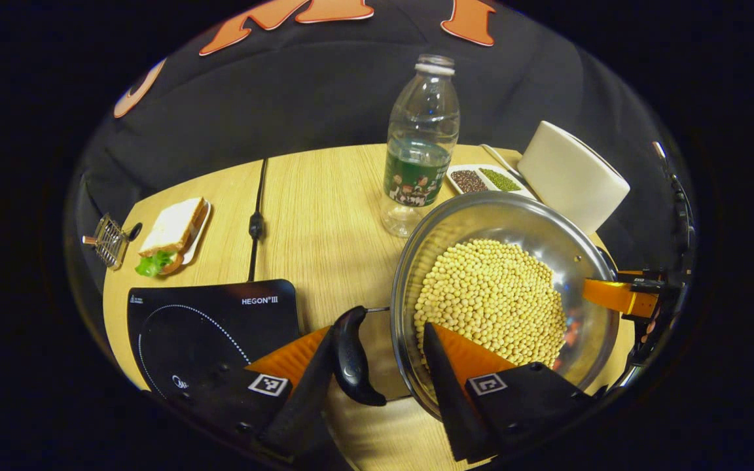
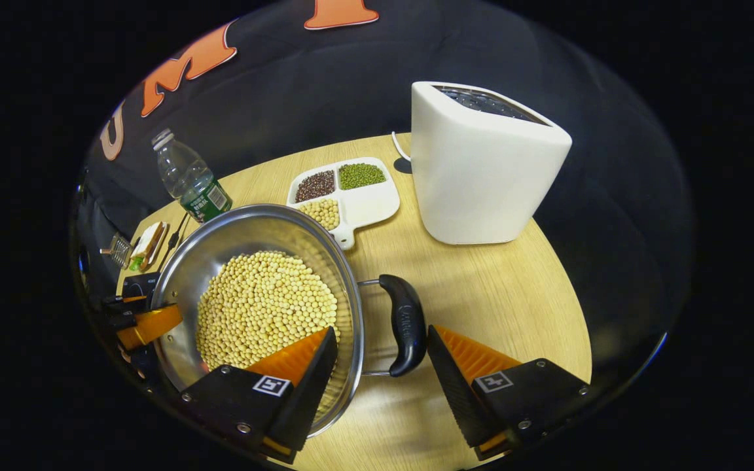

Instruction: First push the handle of the pot to place it horizontally, then grasp the pot with both hands and set it on the induction cooktop.

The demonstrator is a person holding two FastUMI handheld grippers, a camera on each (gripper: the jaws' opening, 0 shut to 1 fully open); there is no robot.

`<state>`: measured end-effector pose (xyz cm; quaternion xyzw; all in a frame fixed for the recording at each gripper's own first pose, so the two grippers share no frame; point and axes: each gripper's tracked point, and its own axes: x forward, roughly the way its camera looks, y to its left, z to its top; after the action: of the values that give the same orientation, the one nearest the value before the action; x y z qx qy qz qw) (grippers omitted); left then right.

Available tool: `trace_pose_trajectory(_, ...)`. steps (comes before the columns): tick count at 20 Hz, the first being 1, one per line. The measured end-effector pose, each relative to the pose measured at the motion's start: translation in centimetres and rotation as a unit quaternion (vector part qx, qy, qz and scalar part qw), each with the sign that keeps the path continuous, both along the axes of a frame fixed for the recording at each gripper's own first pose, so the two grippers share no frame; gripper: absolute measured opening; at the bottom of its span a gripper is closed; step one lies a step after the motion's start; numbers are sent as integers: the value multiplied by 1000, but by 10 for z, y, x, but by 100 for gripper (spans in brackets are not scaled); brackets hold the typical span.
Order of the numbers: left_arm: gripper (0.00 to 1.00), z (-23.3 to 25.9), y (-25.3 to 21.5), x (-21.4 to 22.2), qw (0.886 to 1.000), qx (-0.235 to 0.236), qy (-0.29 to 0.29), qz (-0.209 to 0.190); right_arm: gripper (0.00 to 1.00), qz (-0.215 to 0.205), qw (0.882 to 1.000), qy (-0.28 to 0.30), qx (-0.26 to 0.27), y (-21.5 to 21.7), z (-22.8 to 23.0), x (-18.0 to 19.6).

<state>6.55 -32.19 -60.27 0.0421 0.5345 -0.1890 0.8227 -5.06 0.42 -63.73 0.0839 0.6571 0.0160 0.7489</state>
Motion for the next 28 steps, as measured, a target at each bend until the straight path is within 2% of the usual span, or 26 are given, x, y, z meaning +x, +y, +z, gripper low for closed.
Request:
trace_pose_trajectory(2, 82, -6, 0, 1, 1000, -3, 5, -1, 85, -3, 1000, 11, 6, 6, -3, -3)
trace_pose_trajectory(3, 77, -8, 1, 2, 1000, -3, 7, -1, 83, -6, 1000, 11, 3, 5, -5, -3)
trace_pose_trajectory(5, 77, -8, 4, 0, 1000, 4, 8, -3, 81, -4, 1000, 10, -3, 3, -9, -1)
trace_pose_trajectory(6, 74, -7, 1, 2, 1000, 0, 7, 0, 73, 0, 1000, 5, -5, 2, -13, 1)
trace_pose_trajectory(7, 73, -8, 1, 1, 1000, 1, 9, -1, 78, 6, 1000, 1, -16, -4, -18, 2)
trace_pose_trajectory(9, 78, -9, 1, 2, 1000, -1, 7, 5, 78, -3, 1000, 1, -10, -3, -22, 3)
trace_pose_trajectory(11, 76, -9, 3, 3, 1000, 4, 2, 12, 80, -9, 1000, -17, -19, -7, -21, 12)
trace_pose_trajectory(13, 74, -10, 3, 4, 1000, 0, -3, 26, 80, 9, 998, -50, -39, -10, -15, 23)
trace_pose_trajectory(15, 76, -9, 3, 8, 999, 0, -15, 40, 76, 27, 996, -68, -58, -9, -9, 26)
trace_pose_trajectory(17, 70, -9, 3, 9, 999, 2, -27, 47, 66, 28, 995, -70, -62, -8, -8, 24)
trace_pose_trajectory(18, 69, -9, 3, 10, 998, 4, -33, 49, 70, 20, 995, -75, -59, -8, -6, 26)
trace_pose_trajectory(19, 71, -8, 3, 11, 998, 3, -44, 52, 70, 18, 995, -76, -59, -8, -8, 24)
trace_pose_trajectory(20, 70, -9, 2, 11, 998, 5, -48, 51, 64, 21, 994, -85, -64, -7, -8, 25)
trace_pose_trajectory(21, 70, -8, 2, 13, 997, 0, -56, 52, 68, 26, 993, -90, -70, -8, -7, 24)
trace_pose_trajectory(24, 67, -6, 2, 15, 996, -6, -69, 54, 64, 16, 994, -89, -59, -7, -5, 22)
trace_pose_trajectory(27, 69, -6, 0, 19, 994, 2, -95, 52, 59, 17, 993, -99, -63, -8, -4, 22)
trace_pose_trajectory(28, 66, -5, 0, 20, 994, 0, -100, 54, 57, 12, 993, -99, -62, -9, -3, 22)
